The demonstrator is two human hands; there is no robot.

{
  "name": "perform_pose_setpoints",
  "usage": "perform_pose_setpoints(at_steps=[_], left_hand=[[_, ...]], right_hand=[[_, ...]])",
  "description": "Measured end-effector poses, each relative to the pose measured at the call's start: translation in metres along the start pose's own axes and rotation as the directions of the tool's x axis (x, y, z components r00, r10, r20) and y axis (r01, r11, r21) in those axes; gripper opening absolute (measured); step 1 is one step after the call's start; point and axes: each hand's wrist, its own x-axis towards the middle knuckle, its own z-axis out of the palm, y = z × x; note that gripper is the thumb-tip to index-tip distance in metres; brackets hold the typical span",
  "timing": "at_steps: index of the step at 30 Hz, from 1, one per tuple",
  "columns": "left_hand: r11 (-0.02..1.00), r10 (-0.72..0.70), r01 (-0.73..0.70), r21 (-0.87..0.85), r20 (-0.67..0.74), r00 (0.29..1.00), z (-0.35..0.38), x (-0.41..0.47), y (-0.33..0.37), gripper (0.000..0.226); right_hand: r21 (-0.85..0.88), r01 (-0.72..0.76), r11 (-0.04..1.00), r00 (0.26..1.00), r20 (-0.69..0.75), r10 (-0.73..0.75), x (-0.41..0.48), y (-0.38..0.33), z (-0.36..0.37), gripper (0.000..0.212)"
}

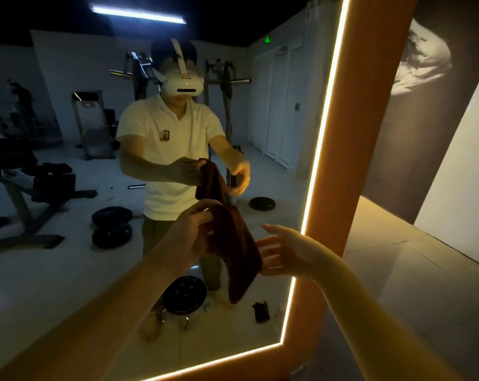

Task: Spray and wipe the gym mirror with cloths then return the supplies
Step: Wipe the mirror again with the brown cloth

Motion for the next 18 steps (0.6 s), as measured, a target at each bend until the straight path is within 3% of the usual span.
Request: perform_pose_setpoints(at_steps=[2, 5, 8, 13, 15, 18], left_hand=[[0.998, -0.028, 0.029, -0.058, 0.013, 1.0, -0.019, 0.002, 0.017, 0.028], [0.998, -0.061, 0.063, -0.026, 0.074, 0.995, -0.049, 0.002, 0.039, 0.026], [0.998, -0.062, 0.062, 0.004, 0.05, 0.997, -0.07, 0.004, 0.054, 0.026], [0.95, 0.051, -0.005, 0.313, -0.138, 0.989, -0.08, 0.005, 0.073, 0.024], [0.954, 0.027, 0.028, 0.298, -0.179, 0.984, -0.078, 0.008, 0.075, 0.026], [0.982, -0.109, 0.137, 0.128, -0.204, 0.973, -0.067, 0.014, 0.077, 0.031]], right_hand=[[0.01, -0.019, 1.0, 0.997, 0.071, 0.018, 0.012, 0.0, 0.029, 0.062], [0.063, 0.029, 0.998, 0.993, 0.116, -0.036, 0.023, -0.005, 0.065, 0.035], [0.043, 0.11, 0.993, 0.992, 0.055, -0.112, 0.025, -0.012, 0.082, 0.013], [-0.105, 0.245, 0.964, 0.963, -0.089, -0.254, 0.019, -0.031, 0.078, 0.033], [-0.166, 0.332, 0.929, 0.924, -0.139, -0.355, 0.014, -0.046, 0.074, 0.029], [-0.253, 0.437, 0.863, 0.842, -0.222, -0.491, 0.004, -0.071, 0.07, 0.022]])
